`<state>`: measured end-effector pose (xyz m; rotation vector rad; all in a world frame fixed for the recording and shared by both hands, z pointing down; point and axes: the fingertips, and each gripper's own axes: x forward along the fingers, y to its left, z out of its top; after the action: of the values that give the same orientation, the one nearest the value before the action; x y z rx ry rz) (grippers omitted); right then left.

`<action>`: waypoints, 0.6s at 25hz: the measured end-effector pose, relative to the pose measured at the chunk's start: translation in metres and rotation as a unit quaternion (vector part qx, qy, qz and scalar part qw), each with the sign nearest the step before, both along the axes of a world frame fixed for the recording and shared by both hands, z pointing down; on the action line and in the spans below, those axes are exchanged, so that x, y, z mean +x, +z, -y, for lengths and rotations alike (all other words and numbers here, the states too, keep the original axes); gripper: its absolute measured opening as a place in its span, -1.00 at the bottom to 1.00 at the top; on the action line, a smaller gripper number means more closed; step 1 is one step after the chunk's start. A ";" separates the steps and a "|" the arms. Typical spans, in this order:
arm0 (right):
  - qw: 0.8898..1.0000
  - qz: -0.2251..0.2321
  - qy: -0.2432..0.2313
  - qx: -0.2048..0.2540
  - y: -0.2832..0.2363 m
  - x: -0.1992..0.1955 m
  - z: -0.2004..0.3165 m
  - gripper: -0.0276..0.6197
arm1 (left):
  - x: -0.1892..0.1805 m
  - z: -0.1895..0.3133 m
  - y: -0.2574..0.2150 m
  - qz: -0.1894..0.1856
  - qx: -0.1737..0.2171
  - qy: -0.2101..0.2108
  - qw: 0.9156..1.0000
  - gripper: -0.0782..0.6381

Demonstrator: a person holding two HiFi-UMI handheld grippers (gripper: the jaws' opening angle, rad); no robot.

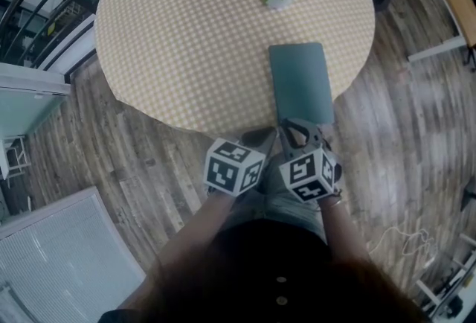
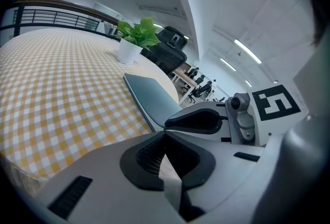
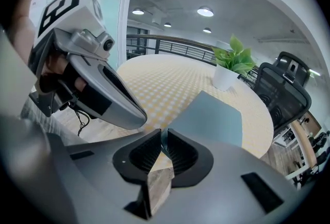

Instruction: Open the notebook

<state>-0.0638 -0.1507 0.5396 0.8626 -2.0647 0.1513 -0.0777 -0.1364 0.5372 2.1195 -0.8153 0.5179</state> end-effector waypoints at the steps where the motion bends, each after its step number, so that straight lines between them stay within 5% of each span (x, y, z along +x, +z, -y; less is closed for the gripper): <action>1: 1.000 0.006 0.004 0.000 -0.002 0.000 0.000 -0.77 | 0.000 0.000 -0.001 0.000 0.002 0.001 1.000 -0.76; 15: 0.997 0.049 0.059 0.013 -0.033 0.007 0.003 -0.82 | 0.008 0.002 -0.020 -0.009 0.024 0.025 0.999 -0.76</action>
<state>-0.0564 -0.1542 0.5068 1.0120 -2.1107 0.2361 -0.0700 -0.1389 0.5172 2.1911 -0.7728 0.5088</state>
